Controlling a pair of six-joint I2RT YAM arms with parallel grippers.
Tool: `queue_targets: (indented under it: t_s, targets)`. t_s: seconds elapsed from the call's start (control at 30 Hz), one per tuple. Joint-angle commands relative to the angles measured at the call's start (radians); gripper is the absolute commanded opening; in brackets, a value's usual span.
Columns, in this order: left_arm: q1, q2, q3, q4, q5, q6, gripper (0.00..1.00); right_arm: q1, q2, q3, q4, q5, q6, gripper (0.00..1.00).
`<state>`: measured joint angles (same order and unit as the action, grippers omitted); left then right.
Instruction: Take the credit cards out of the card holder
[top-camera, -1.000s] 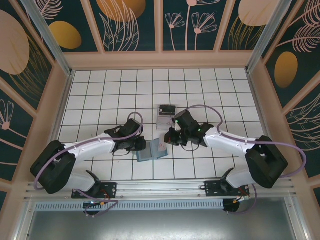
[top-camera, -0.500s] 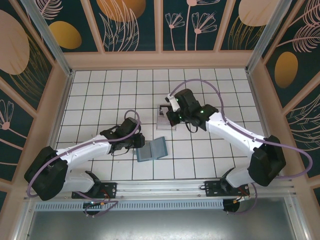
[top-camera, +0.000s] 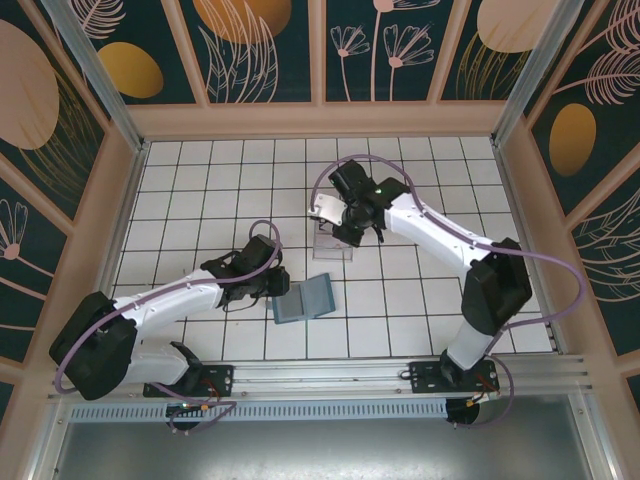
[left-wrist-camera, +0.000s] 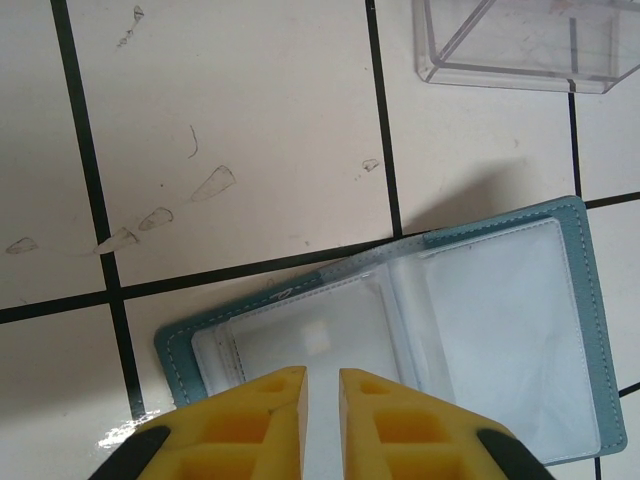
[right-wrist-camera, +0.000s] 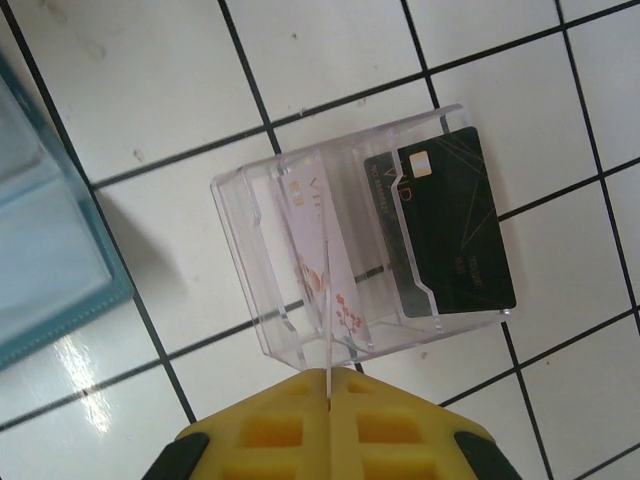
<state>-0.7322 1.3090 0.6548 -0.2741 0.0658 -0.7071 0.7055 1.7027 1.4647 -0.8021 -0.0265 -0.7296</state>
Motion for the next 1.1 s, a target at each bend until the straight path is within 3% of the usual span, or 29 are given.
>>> queue_targets:
  t_s: [0.0,0.6,1.07]
  targets:
    - [-0.001,0.008,0.025,-0.019,-0.005,0.02,0.17,-0.004,0.058,0.076,-0.13,0.018,-0.116,0.0]
    - [-0.001,-0.032,-0.005,-0.024,-0.025,-0.005,0.16,0.0,0.278,0.254,-0.187,0.057,-0.192,0.0]
    - [-0.001,-0.028,-0.008,-0.021,-0.02,0.001,0.17,0.019,0.336,0.242,-0.236,0.012,-0.19,0.0]
